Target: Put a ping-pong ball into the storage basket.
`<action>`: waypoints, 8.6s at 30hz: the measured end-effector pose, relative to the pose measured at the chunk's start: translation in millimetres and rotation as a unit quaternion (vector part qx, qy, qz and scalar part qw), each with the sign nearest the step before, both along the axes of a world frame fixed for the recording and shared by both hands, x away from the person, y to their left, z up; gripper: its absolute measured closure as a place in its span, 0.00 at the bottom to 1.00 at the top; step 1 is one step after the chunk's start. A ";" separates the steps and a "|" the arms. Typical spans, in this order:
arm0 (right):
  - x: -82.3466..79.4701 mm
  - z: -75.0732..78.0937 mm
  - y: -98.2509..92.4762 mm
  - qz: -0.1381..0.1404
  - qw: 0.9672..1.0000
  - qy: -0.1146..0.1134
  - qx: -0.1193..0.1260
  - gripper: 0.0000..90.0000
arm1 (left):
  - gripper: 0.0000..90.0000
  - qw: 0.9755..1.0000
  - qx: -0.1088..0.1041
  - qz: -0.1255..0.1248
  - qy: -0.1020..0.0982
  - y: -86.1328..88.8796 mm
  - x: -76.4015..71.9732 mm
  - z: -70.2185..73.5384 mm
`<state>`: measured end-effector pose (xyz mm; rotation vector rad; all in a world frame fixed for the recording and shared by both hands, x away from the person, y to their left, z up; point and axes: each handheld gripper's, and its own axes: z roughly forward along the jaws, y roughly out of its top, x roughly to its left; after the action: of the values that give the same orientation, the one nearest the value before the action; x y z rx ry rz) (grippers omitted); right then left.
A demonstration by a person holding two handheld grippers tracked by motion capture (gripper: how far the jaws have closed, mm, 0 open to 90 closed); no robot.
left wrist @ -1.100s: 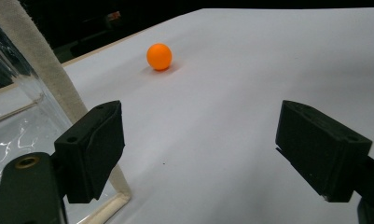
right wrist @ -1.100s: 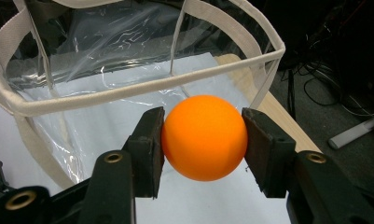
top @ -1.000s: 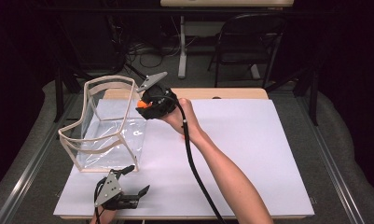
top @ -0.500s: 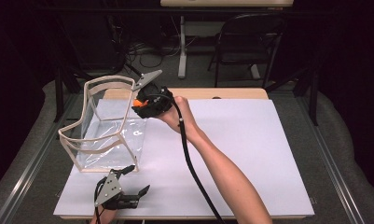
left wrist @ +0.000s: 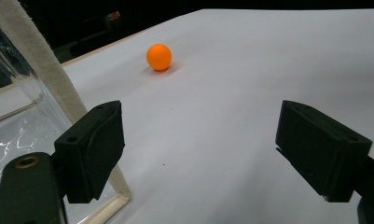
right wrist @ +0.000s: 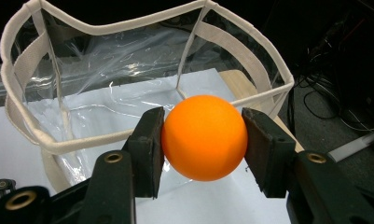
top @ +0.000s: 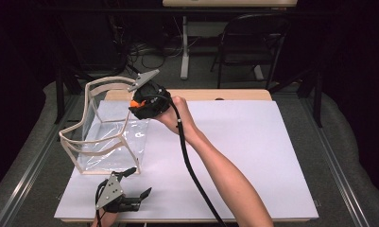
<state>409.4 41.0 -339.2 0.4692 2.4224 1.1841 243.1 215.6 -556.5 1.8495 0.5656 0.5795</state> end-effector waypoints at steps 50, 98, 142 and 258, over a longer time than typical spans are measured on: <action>-14.3 0.3 40.4 0.038 0.999 0.002 -0.003 0.56 | 0.17 1.000 -0.001 0.001 -0.001 0.4 -0.4 0.2; -22.4 -15.1 55.2 0.060 0.997 0.044 -0.009 0.47 | 0.17 1.000 -0.003 0.003 0.000 0.4 -0.6 -0.1; -13.0 -63.3 -80.3 -0.043 0.996 0.069 0.037 0.10 | 0.17 1.000 0.002 0.003 0.001 0.0 -0.2 -0.4; 14.3 -180.6 -140.1 -0.147 0.986 0.082 0.012 0.00 | 0.17 1.000 0.008 -0.001 -0.002 -0.6 -2.4 -1.1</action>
<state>423.7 -99.1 -519.8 0.9297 2.3670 1.0839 240.8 215.0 -557.6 1.8634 0.5575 0.5865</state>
